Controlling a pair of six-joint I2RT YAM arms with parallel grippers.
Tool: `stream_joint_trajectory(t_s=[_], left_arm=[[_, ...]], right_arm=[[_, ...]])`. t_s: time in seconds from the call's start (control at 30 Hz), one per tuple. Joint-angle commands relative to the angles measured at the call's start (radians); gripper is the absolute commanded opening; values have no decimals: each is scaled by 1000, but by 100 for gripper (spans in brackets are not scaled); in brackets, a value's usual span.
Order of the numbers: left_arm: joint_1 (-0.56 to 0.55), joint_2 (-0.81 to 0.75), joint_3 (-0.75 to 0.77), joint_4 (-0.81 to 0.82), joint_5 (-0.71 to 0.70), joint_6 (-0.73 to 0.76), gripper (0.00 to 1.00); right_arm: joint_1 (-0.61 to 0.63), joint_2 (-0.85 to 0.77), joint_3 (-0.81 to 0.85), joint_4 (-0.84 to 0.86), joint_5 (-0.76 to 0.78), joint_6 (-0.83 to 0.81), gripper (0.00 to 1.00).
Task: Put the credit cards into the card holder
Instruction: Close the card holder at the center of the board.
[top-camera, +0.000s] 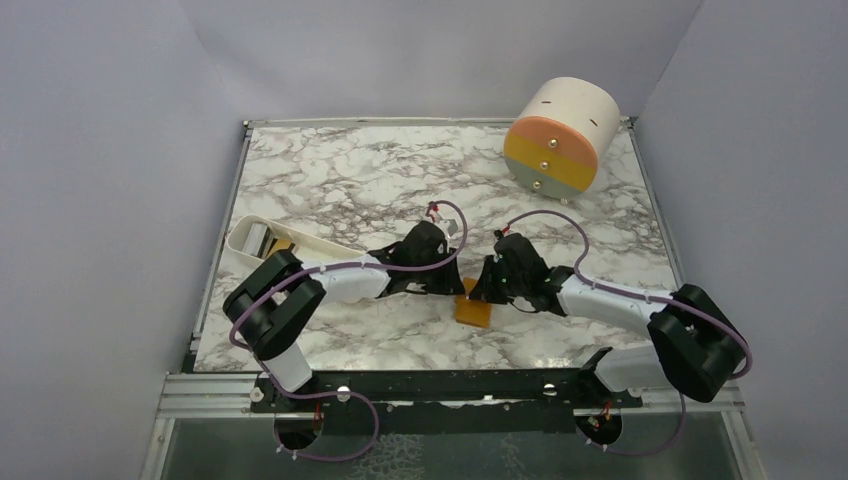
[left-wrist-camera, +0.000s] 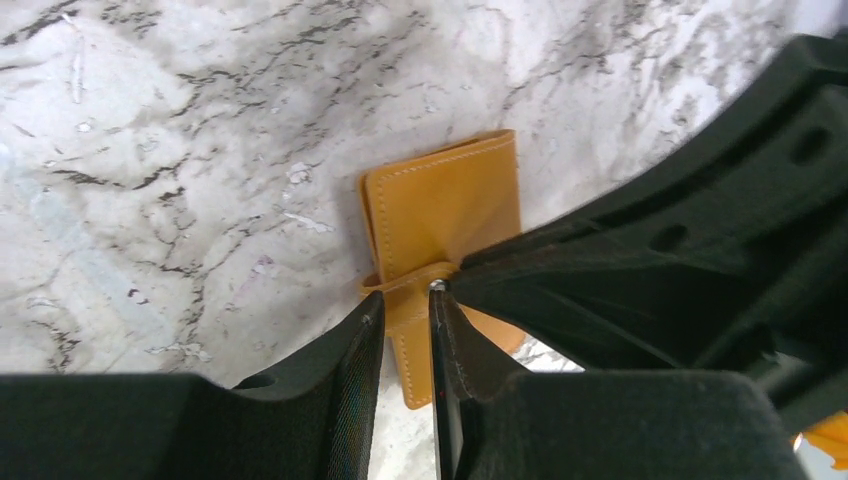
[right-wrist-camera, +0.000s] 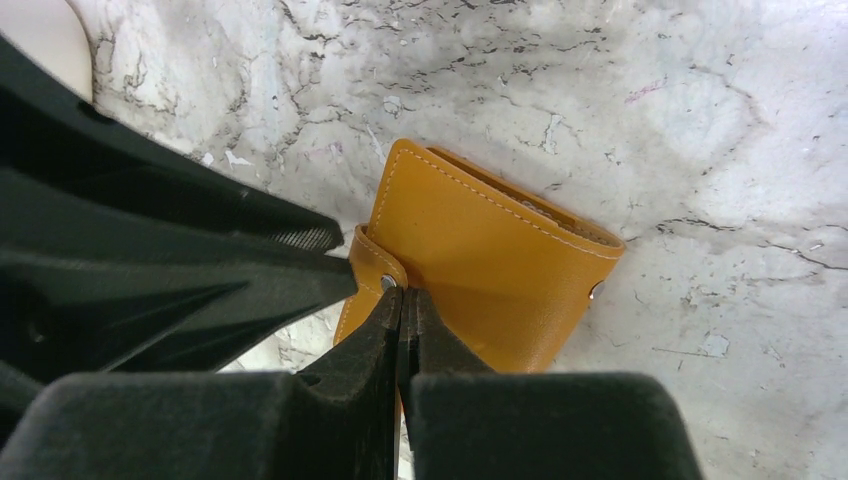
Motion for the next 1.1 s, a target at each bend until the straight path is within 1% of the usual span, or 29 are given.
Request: stream_joint_trajectory(t_s=[0.0,0.1,0.2,0.4,0.67,0.77,0.9,1.07], left_arm=[[6,46,103,-102,-52,28,25],[7,54,130,-103,-42,39,26],[8,98,118,-56,-14,37,26],[7,163,111,-64,-28,66,26],[6,170,99,-50,-28,64,26],[7,164,94,-48,-28,64,26],[6,160,83,-33,-14,54,26],[6,159,77,-27,-8,51,26]], right_arm=[[5,-42,15,-32,3,-56,1],[5,-41,-20,-11,-2,-52,1],[4,-50,-36,-3,-12,-41,1],[5,-75,-29,-46,20,-27,1],[5,-111,-75,-51,54,18,1],[5,-99,-78,-48,55,19,1],[4,-99,-85,3,24,20,1],[5,-143,-92,49,8,31,1]])
